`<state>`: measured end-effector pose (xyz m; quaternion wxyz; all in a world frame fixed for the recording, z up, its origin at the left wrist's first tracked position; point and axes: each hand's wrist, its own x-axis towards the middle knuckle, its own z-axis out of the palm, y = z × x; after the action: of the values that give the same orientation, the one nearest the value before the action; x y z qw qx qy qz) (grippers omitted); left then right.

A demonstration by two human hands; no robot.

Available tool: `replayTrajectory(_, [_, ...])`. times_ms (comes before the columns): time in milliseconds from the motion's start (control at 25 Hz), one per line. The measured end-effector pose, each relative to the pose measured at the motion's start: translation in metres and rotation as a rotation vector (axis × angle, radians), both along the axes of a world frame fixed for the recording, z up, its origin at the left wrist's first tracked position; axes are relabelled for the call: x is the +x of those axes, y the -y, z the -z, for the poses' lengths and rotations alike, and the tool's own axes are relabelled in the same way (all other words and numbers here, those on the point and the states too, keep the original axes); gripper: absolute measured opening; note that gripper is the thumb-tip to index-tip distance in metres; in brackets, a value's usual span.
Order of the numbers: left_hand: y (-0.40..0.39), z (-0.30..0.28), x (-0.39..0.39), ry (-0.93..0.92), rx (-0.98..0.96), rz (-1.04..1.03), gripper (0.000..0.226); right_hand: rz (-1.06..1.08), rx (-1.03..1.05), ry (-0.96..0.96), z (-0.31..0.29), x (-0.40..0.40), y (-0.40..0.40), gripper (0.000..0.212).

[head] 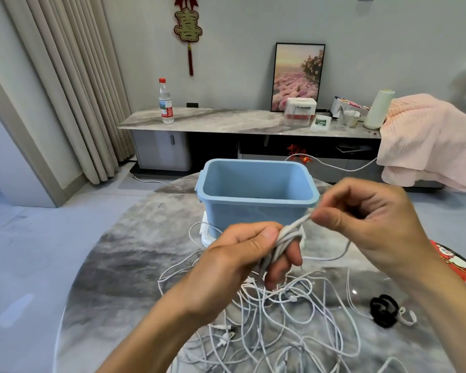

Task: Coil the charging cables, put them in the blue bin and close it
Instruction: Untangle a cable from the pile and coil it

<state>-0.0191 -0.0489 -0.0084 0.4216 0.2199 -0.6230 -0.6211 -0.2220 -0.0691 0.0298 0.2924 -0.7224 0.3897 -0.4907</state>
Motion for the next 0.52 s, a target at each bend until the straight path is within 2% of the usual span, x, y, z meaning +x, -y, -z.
replayTrajectory(40, [-0.001, -0.003, 0.0, -0.087, 0.048, 0.034, 0.035, 0.022, 0.04, 0.086, 0.007, 0.001, 0.004, 0.041])
replayTrajectory(120, [-0.004, -0.005, -0.002, -0.284, 0.15, 0.062, 0.035, 0.015, 0.136, 0.243, 0.025, 0.014, 0.004, 0.025])
replayTrajectory(160, [-0.003, -0.005, -0.002, -0.372, 0.19, 0.018, 0.035, 0.01, 0.167, 0.253, 0.035, 0.024, 0.003, 0.017])
replayTrajectory(240, [0.005, -0.004, 0.003, -0.502, 0.251, -0.167, 0.032, 0.01, 0.201, 0.182, 0.051, 0.049, -0.006, 0.016])
replayTrajectory(320, [0.016, -0.002, 0.012, -0.507, 0.249, -0.357, 0.03, -0.01, 0.287, 0.097, 0.06, 0.073, -0.019, 0.019])
replayTrajectory(360, [0.019, -0.001, 0.015, -0.412, 0.179, -0.438, 0.027, -0.025, 0.326, 0.02, 0.064, 0.082, -0.026, 0.021])
replayTrajectory(400, [0.02, 0.002, 0.015, -0.236, 0.042, -0.517, 0.025, -0.048, 0.331, -0.074, 0.063, 0.088, -0.032, 0.021])
replayTrajectory(440, [0.018, 0.007, 0.014, -0.004, -0.155, -0.588, 0.025, -0.06, 0.325, -0.183, 0.059, 0.089, -0.037, 0.02])
replayTrajectory(520, [0.015, 0.017, 0.01, 0.384, -0.51, -0.6, 0.024, -0.074, 0.345, -0.351, 0.039, 0.078, -0.039, 0.017])
